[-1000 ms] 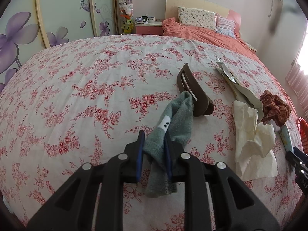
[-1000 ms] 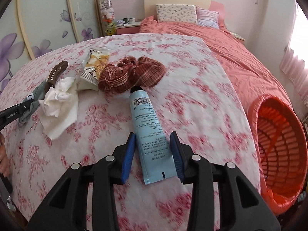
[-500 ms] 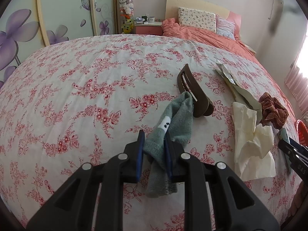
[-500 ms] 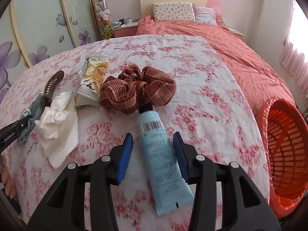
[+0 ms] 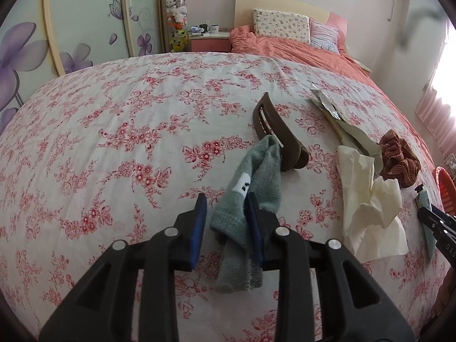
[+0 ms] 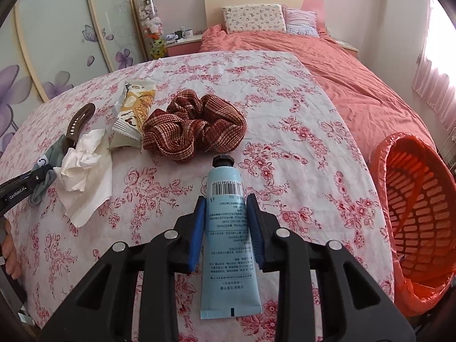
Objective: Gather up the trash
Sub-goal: 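Lift the sock and blue tube and carry both over the orange basket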
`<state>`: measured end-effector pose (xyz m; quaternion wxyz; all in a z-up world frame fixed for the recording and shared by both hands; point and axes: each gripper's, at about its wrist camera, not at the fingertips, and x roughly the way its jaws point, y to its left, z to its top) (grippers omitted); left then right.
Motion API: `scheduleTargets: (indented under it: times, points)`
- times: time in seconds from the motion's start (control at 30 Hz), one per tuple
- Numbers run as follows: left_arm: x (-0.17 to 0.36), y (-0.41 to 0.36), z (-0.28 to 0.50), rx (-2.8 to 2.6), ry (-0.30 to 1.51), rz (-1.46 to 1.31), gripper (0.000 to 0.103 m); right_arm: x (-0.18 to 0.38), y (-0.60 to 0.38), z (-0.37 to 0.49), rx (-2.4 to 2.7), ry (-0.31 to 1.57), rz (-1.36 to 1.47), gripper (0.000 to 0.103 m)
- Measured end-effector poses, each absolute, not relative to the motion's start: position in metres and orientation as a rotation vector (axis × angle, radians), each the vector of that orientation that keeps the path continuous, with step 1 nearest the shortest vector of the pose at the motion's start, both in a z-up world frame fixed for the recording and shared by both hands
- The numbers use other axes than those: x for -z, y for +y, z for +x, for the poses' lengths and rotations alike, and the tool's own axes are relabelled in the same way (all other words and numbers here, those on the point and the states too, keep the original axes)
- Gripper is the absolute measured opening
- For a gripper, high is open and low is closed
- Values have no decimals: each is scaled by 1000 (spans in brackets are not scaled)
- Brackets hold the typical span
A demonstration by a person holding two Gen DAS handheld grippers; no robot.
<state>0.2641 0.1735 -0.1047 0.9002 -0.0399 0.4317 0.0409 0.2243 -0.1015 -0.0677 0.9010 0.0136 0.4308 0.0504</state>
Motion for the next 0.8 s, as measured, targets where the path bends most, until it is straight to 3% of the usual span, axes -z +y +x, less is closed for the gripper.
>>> scheduleTargets:
  times: [0.1,0.57,0.8]
  points:
    - [105,175,266,-97,898,-70,39,68,-103,224,-111,890,27,30]
    - [102,164,269,-43,909,-65,39,67,-97,225,-132,888,44,30]
    - [101,153,265,-31,892,-33,15,66,-97,222,-135,889,39,30]
